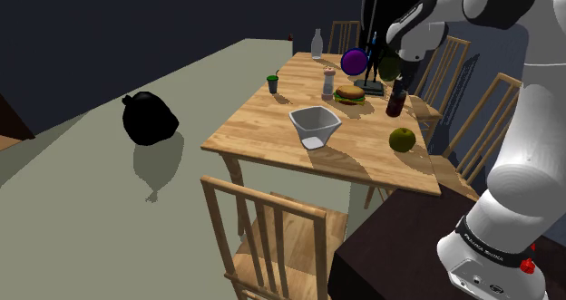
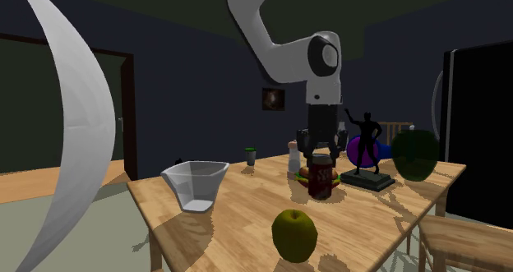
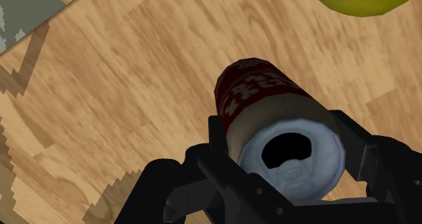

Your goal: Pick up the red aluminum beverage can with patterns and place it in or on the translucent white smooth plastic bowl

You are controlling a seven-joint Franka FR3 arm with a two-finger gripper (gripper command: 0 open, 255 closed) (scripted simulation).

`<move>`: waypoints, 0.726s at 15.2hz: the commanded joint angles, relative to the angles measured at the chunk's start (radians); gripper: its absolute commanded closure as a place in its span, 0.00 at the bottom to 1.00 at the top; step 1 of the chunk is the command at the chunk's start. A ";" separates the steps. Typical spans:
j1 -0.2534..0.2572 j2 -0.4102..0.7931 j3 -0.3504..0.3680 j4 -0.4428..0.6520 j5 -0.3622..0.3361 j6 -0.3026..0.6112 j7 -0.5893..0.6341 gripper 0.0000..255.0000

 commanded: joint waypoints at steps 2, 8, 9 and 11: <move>0.004 -0.018 -0.006 0.020 -0.014 -0.035 0.010 1.00; 0.011 -0.052 -0.015 0.061 -0.039 -0.104 0.027 1.00; 0.012 -0.057 -0.016 0.068 -0.043 -0.115 0.029 1.00; 0.014 -0.066 -0.019 0.085 -0.050 -0.139 0.034 1.00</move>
